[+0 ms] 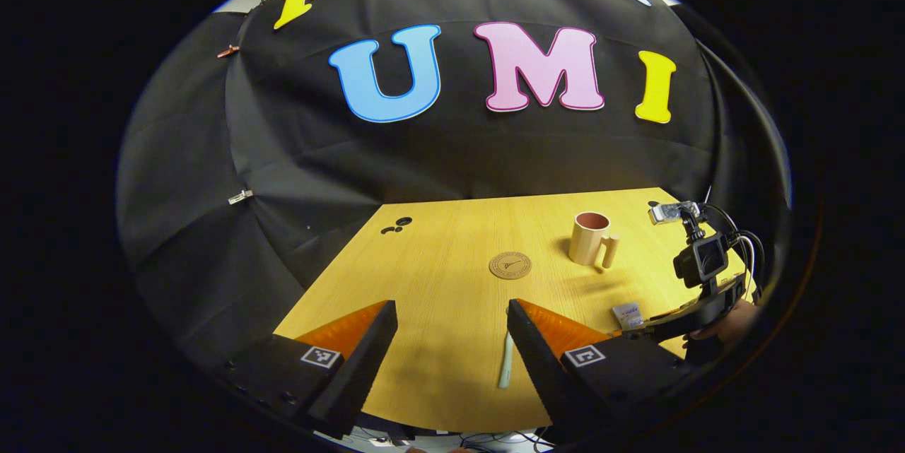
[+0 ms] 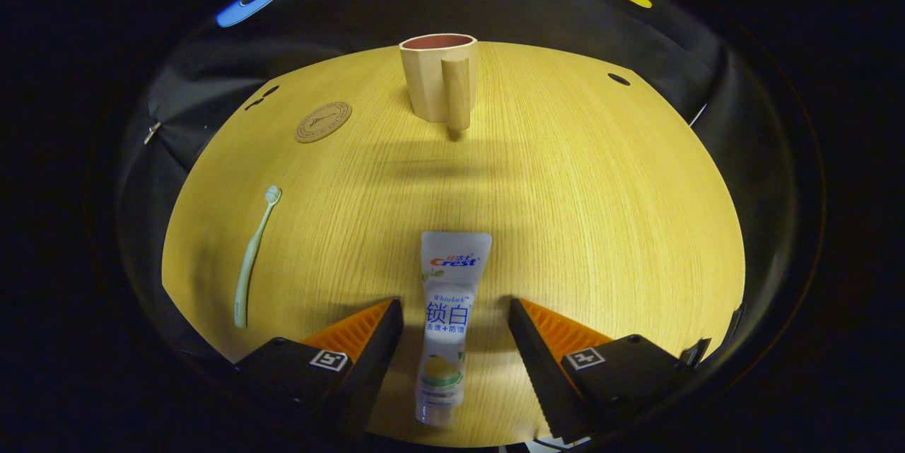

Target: Put the toothbrush and toothpaste on the desktop into the cup, then pick up the cup and place it on the coaster on the desktop.

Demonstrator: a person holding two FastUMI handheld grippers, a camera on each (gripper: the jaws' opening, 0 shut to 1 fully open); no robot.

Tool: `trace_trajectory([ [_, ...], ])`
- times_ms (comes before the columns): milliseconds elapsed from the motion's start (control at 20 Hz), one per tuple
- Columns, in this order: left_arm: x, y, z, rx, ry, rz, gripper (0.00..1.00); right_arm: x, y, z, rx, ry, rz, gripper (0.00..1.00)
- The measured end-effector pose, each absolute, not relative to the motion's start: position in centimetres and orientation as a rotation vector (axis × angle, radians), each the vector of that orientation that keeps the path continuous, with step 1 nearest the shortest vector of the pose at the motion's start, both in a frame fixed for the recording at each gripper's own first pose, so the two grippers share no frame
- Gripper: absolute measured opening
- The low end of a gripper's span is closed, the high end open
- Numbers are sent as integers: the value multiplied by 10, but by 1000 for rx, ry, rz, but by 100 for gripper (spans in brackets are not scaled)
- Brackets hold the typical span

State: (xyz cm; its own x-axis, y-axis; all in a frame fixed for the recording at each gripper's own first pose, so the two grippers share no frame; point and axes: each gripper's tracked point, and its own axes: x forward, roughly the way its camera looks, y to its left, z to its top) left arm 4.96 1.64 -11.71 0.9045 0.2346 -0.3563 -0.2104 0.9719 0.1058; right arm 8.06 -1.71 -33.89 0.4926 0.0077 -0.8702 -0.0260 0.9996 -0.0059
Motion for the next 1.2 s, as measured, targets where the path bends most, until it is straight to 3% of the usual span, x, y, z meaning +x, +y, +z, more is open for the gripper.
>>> trace_trajectory([
  [300,50,16,-126,70,382,215,99,81,-12,-339,-35,1145,29,61],
  [350,51,16,-127,73,382,216,99,81,-13,-341,-31,1155,22,41],
  [650,52,15,-134,64,388,211,99,81,-12,-340,-48,1123,68,43],
  [700,53,15,-136,63,389,214,99,81,-12,-340,-50,1122,80,33],
  [850,56,18,-136,64,392,215,99,80,-10,-337,-26,1134,108,24],
  [1200,81,11,-170,-3,481,137,99,81,-20,-319,48,1109,144,23],
])
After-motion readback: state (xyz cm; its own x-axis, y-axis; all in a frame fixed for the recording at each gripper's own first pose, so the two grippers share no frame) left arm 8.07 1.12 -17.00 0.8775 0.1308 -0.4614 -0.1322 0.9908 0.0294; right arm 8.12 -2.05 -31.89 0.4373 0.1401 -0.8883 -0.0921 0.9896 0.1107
